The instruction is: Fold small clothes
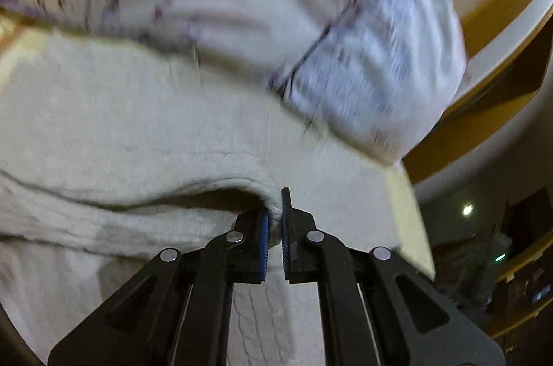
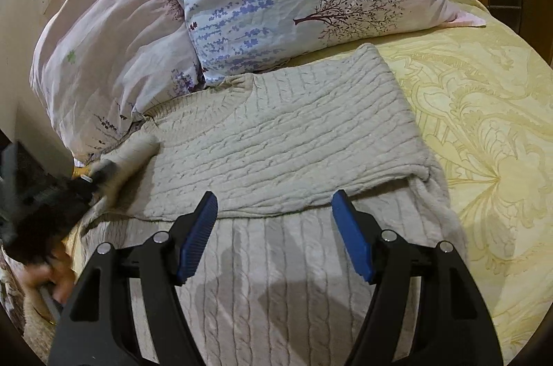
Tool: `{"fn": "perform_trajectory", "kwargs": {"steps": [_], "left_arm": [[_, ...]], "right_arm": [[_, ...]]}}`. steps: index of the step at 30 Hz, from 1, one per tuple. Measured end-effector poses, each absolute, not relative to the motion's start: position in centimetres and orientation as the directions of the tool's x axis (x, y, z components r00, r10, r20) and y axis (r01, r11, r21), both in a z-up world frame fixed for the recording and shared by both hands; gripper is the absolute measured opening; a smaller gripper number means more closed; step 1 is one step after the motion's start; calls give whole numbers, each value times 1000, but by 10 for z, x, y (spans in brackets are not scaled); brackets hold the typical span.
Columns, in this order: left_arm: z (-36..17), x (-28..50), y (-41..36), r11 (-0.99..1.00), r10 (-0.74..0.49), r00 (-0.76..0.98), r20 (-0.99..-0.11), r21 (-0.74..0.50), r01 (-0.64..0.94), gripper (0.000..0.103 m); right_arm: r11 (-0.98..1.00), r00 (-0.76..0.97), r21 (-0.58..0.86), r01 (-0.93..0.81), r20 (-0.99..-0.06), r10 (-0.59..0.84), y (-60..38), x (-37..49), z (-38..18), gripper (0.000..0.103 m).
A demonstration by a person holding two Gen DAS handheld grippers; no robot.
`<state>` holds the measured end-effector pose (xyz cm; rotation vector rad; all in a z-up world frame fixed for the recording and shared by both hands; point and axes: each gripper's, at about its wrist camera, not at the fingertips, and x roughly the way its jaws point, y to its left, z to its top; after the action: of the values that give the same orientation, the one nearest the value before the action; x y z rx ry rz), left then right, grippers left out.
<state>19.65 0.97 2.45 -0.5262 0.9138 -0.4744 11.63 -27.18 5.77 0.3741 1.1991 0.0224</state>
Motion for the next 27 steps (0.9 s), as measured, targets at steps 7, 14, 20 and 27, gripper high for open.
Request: {"fn": "perform_trajectory", "kwargs": {"steps": [7, 14, 20, 27], "left_arm": [[23, 179, 38, 716, -654, 497, -571, -680, 161, 23], [22, 157, 111, 748, -529, 602, -598, -663, -2, 32], [1, 158, 139, 719, -519, 593, -616, -689, -85, 32], [-4, 155, 151, 671, -555, 588, -589, -734, -102, 31]], "right_arm": [[966, 384, 257, -1, -892, 237, -235, 135, 78, 69], [893, 406, 179, -412, -841, 356, -125, 159, 97, 68], [782, 324, 137, -608, -857, 401, -40, 173, 71, 53], [699, 320, -14, -715, -896, 309, 1, 167, 38, 52]]}}
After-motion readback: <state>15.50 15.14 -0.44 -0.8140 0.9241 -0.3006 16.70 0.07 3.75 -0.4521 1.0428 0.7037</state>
